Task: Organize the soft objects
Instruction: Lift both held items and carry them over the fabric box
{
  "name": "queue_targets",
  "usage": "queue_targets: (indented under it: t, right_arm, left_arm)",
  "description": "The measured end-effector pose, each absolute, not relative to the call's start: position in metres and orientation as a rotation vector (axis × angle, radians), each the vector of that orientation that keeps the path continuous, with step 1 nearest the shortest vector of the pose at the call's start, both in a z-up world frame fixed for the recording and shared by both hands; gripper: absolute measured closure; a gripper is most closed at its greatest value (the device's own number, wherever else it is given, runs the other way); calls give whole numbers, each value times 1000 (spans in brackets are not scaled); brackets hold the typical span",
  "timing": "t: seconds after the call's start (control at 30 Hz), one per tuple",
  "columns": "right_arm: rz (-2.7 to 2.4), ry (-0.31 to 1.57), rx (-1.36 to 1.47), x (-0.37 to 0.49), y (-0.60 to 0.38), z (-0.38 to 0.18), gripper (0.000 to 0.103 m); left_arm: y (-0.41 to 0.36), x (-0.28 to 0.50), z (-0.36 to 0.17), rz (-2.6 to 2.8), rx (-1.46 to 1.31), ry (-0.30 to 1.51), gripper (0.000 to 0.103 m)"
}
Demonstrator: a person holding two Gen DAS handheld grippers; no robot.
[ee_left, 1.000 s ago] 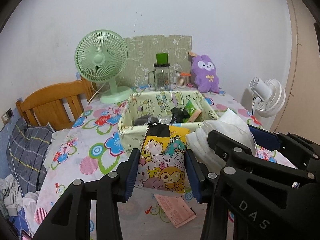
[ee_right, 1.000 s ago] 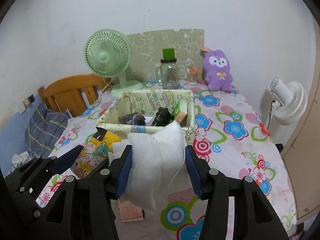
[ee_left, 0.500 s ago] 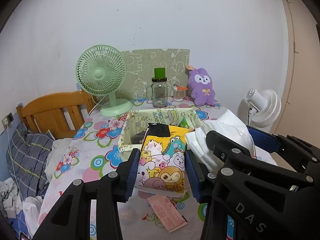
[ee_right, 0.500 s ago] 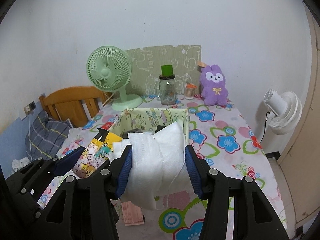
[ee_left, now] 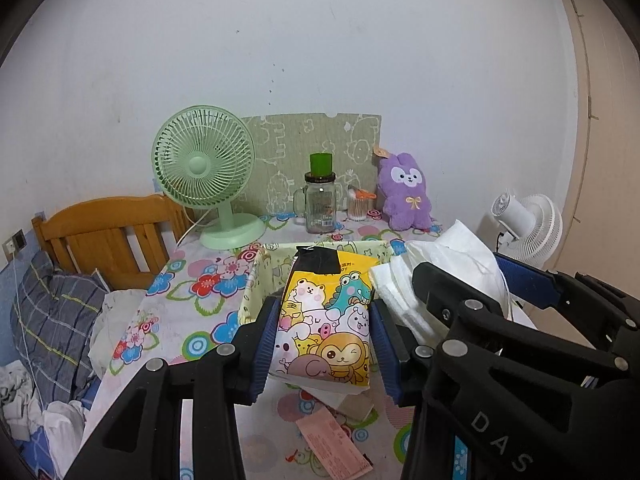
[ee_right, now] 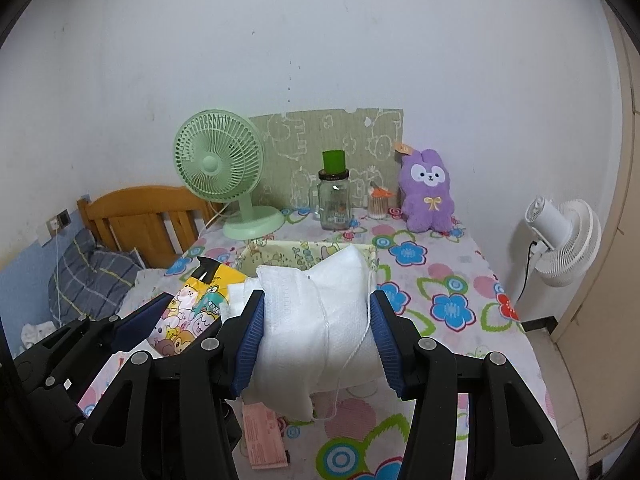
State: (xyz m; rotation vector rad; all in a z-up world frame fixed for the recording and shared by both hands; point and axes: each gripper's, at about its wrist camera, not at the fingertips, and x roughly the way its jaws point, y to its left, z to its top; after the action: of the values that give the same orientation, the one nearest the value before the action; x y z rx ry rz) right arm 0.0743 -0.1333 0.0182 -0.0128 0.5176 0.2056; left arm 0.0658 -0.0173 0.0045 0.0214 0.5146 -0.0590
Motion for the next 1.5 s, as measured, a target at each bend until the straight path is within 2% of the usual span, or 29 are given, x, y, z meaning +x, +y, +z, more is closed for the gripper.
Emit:
queue_targets:
  t: [1.5]
  right_arm:
    - [220,556,13,185,-122,2,48]
  left_arm:
    - [-9,174,-11,-19,11,571,56]
